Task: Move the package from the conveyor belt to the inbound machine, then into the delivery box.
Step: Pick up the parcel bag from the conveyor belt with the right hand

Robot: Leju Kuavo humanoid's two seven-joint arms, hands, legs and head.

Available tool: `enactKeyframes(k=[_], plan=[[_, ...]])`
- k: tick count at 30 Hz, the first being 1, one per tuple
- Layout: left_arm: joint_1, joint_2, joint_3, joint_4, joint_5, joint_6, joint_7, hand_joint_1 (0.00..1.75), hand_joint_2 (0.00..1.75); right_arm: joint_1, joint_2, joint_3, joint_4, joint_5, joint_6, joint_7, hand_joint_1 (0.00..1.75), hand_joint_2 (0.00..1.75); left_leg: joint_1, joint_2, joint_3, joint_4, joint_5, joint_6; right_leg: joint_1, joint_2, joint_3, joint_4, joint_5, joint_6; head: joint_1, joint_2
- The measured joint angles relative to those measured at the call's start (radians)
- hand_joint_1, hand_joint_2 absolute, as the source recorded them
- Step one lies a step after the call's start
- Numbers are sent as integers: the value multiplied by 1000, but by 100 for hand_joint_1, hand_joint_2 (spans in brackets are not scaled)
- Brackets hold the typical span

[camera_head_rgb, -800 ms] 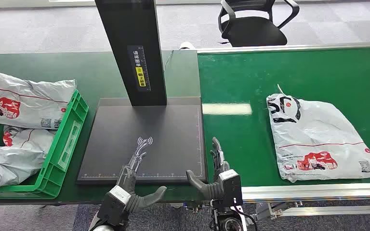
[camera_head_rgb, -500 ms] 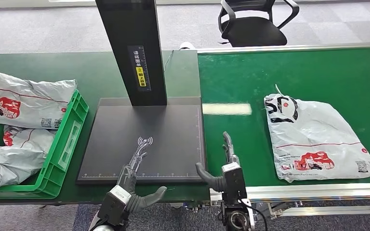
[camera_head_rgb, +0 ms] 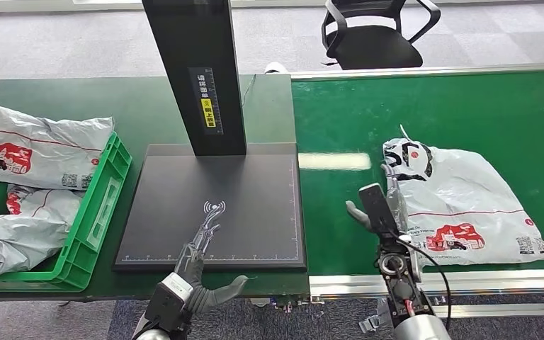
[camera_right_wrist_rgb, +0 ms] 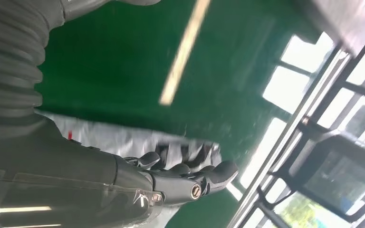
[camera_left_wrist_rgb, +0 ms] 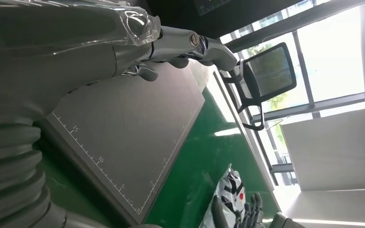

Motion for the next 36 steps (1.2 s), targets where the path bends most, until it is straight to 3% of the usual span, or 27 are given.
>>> enactKeyframes(k=[6,9,15,19,23,29,32,36], plan=[[-1,1,-1,2,2,0,-1,0,175,-79,-47,-34,133,12,-12,7,0,175,1,0,-1,0,0,0,1,0,-1,0,0,0,0,0],[-1,1,-2,2,5,0,-2,0,175,-102,-58,-38,175,46,-27,53,0,175,1,0,-1,0,0,0,1,0,-1,0,0,0,0,0],[1,3,-2,0,15,0,-10,0,175,-207,-107,-37,273,235,-69,300,0,175,-1,0,-2,0,0,0,0,0,0,0,0,0,0,0],[10,4,-1,-9,21,-1,-10,0,175,-272,-123,-8,315,384,-88,414,0,175,-1,0,-1,0,0,0,0,0,-1,0,1,0,0,0],[24,4,1,-23,23,0,-10,0,175,-312,-125,41,345,496,-82,507,0,175,0,-1,-2,0,0,0,0,0,-1,1,0,0,0,0],[52,4,3,-60,28,8,-3,0,175,-334,-124,170,379,724,-83,752,0,175,0,-1,-2,0,0,0,0,-1,-1,0,0,0,0,0],[64,4,3,-77,28,11,6,0,175,-339,-124,210,393,735,-27,808,0,175,0,-2,-2,0,0,0,0,-1,-1,0,0,0,0,0],[69,4,3,-84,28,11,8,0,175,-338,-125,214,411,700,128,847,0,175,0,-2,-2,0,0,0,0,-1,-1,0,0,0,0,0]])
